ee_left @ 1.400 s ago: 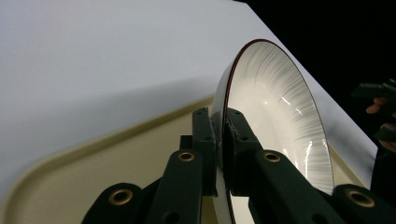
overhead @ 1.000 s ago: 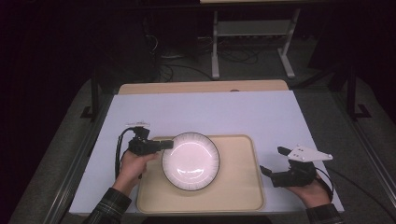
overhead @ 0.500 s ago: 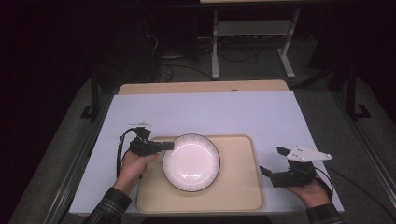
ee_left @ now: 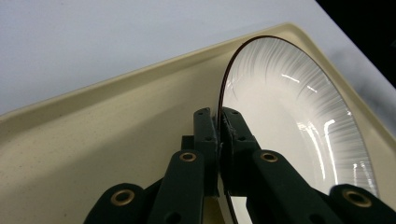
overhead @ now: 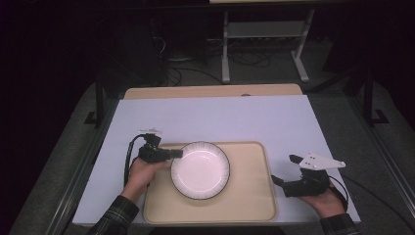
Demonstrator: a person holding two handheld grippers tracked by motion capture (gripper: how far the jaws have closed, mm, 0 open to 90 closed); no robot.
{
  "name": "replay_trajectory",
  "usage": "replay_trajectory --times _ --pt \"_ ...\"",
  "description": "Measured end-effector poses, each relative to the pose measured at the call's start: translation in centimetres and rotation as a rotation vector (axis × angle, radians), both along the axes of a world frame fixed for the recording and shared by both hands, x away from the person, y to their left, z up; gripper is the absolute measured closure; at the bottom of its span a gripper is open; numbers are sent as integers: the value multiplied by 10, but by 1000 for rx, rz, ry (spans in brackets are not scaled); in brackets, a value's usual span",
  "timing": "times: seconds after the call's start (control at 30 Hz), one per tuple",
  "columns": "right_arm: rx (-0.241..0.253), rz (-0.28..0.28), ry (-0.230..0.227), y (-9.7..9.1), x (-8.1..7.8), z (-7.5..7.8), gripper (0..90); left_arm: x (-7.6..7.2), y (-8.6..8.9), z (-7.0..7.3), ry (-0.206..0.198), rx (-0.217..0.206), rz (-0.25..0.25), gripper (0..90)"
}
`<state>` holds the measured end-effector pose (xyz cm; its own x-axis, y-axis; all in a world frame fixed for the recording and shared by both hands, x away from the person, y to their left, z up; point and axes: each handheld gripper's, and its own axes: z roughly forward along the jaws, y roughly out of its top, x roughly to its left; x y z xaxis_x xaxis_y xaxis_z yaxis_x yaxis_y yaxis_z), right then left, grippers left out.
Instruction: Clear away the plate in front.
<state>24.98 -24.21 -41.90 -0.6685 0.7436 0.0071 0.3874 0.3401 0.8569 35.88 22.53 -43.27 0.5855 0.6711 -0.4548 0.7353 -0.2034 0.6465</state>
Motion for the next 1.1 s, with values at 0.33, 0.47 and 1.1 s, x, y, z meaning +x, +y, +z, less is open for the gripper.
replay_trajectory --times 0.33,0.47,1.1 --pt "-7 5 -1 0 0 0 57 5 2 -8 11 32 -11 860" --pt "-8 7 -1 0 -1 -1 57 4 3 -7 -22 42 -19 855" --pt "-10 14 -6 1 -2 0 57 -9 2 16 -257 197 -112 201"
